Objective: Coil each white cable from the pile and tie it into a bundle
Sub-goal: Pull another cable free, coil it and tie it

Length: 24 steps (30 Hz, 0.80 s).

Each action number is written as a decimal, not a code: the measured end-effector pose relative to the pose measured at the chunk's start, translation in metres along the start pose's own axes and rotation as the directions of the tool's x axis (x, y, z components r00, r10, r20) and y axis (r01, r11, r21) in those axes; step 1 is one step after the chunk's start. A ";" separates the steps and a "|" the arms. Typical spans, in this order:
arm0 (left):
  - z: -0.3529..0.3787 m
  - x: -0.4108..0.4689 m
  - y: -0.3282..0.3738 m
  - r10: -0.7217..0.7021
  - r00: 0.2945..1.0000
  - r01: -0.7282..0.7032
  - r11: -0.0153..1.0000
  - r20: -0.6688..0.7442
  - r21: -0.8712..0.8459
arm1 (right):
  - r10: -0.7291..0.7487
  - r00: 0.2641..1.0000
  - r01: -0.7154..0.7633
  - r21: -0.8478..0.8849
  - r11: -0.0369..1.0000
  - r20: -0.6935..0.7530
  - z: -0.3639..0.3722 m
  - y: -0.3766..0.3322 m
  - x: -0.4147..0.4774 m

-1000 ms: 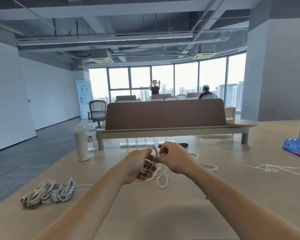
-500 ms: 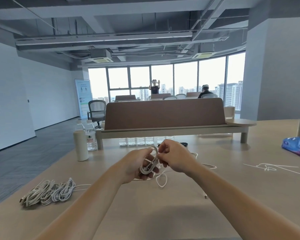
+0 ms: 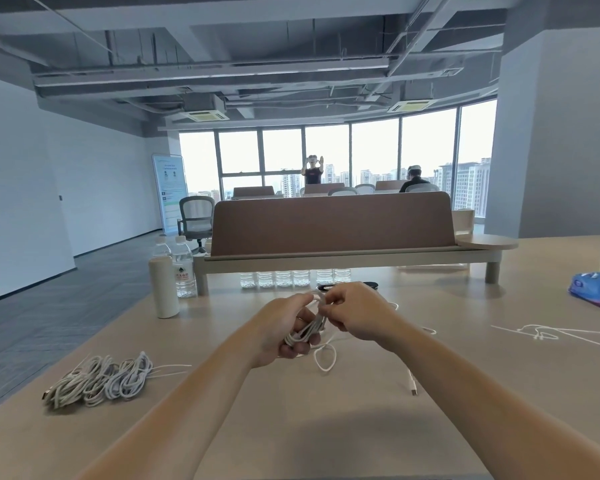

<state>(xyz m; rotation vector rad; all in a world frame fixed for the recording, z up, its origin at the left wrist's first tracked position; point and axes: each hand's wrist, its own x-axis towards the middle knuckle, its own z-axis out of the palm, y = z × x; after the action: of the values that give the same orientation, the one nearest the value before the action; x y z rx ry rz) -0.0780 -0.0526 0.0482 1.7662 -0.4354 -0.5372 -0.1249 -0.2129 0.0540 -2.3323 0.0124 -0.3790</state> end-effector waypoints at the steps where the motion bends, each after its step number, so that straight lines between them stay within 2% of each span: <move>1: 0.001 0.002 -0.001 -0.001 1.000 0.001 1.000 0.006 -0.008 | 0.018 1.000 -0.018 0.011 1.000 0.003 0.000 0.002 0.000; 7: 0.013 0.023 -0.006 0.033 0.999 -0.031 0.994 0.024 -0.102 | 0.094 0.996 -0.094 0.031 0.995 -0.004 -0.008 0.020 0.005; 10: 0.025 0.036 -0.008 0.031 0.999 -0.027 0.995 0.034 -0.097 | 0.148 0.988 -0.144 0.081 0.986 -0.043 -0.016 0.036 0.008; 19: 0.080 0.083 -0.009 -0.035 0.977 0.056 0.994 0.210 -0.095 | 0.306 0.940 -0.274 0.199 0.941 -0.152 -0.044 0.099 -0.001; 24: 0.122 0.108 -0.001 -0.018 0.987 0.023 0.999 0.161 -0.025 | 0.342 0.906 -0.296 0.206 0.933 -0.249 -0.061 0.132 -0.005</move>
<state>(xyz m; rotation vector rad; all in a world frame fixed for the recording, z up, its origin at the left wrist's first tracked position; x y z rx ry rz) -0.0581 -0.2087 0.0069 1.7093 -0.5207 -0.7007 -0.1326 -0.3484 0.0024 -2.0495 0.4814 -0.5199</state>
